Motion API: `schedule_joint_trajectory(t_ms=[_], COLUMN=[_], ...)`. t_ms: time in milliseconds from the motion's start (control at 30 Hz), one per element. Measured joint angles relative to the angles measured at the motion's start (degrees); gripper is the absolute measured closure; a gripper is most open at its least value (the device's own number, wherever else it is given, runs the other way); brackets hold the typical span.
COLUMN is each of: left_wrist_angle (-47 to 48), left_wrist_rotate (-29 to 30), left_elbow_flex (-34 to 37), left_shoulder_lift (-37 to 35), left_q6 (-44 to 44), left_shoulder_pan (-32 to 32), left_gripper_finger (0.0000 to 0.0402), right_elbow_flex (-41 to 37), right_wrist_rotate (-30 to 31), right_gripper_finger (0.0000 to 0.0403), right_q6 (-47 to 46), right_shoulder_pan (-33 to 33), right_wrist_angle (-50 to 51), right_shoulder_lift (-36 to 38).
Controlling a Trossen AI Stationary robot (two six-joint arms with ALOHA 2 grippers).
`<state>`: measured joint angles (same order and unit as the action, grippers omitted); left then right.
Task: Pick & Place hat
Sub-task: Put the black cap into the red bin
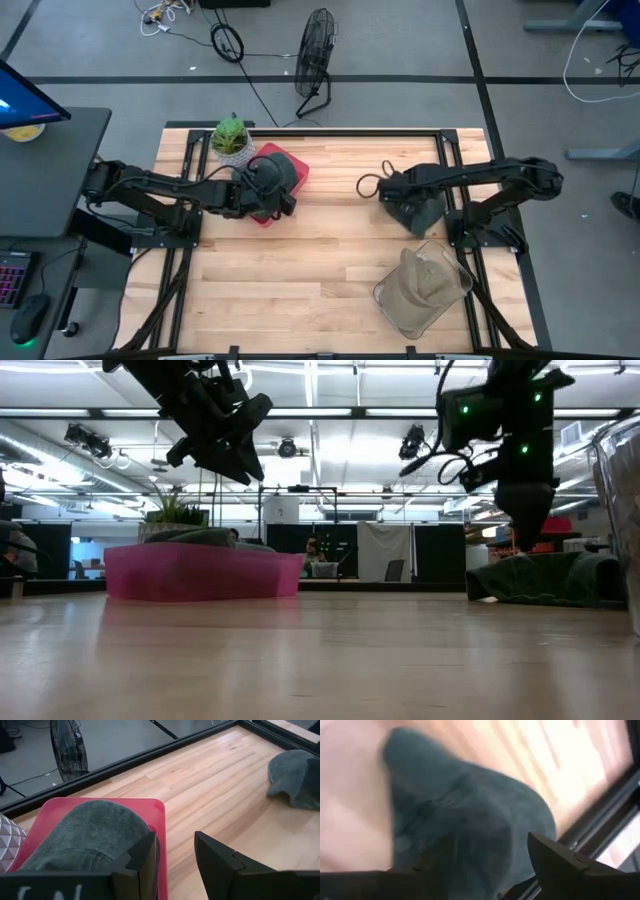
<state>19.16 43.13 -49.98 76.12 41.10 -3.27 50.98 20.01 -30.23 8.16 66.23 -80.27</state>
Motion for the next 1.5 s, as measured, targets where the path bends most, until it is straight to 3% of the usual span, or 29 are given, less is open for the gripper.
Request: schedule_joint_trajectory(t_ms=[133,433,533,733,900,1100,1333,1500], left_wrist_angle=[0.00,0.91,1.47,1.82,2.01,2.63,3.48,3.39], left_wrist_rotate=[0.00,0.00,0.00,0.01,-0.01,0.07,0.06,0.05], left_elbow_flex=[0.00,0.00,0.00,0.00,0.03,0.02,0.02,0.00], left_shoulder_lift=[0.00,0.00,0.00,0.00,-2.11,-9.93,-19.40,-23.08], left_q6=[-0.42,-2.08,-2.05,-5.20,-10.49,-14.12,-19.29,-19.31], left_shoulder_pan=[0.00,0.00,0.00,-0.59,-3.05,-6.84,-10.40,-11.67], left_gripper_finger=[0.0264,0.0264,0.0264,0.0264,0.0267,0.0281,0.0287,0.0287], right_elbow_flex=[-2.58,-10.02,-10.25,-6.50,0.84,10.98,14.74,14.82], right_wrist_rotate=[0.73,-3.95,-3.76,-6.72,-6.69,-4.43,-0.98,2.77], right_gripper_finger=[0.0156,0.0172,0.0222,0.0383,0.0387,0.0396,0.0399,0.0399], right_q6=[-2.44,-1.32,-2.04,2.01,3.31,8.16,24.32,30.26], right_shoulder_pan=[3.37,6.78,6.94,6.71,3.91,-3.36,-12.16,-14.99], right_wrist_angle=[-2.14,-12.20,-11.92,-10.82,-9.52,-14.23,-37.23,-52.52], right_shoulder_lift=[0.00,0.00,0.02,-0.04,-0.04,-0.04,0.00,-1.64])
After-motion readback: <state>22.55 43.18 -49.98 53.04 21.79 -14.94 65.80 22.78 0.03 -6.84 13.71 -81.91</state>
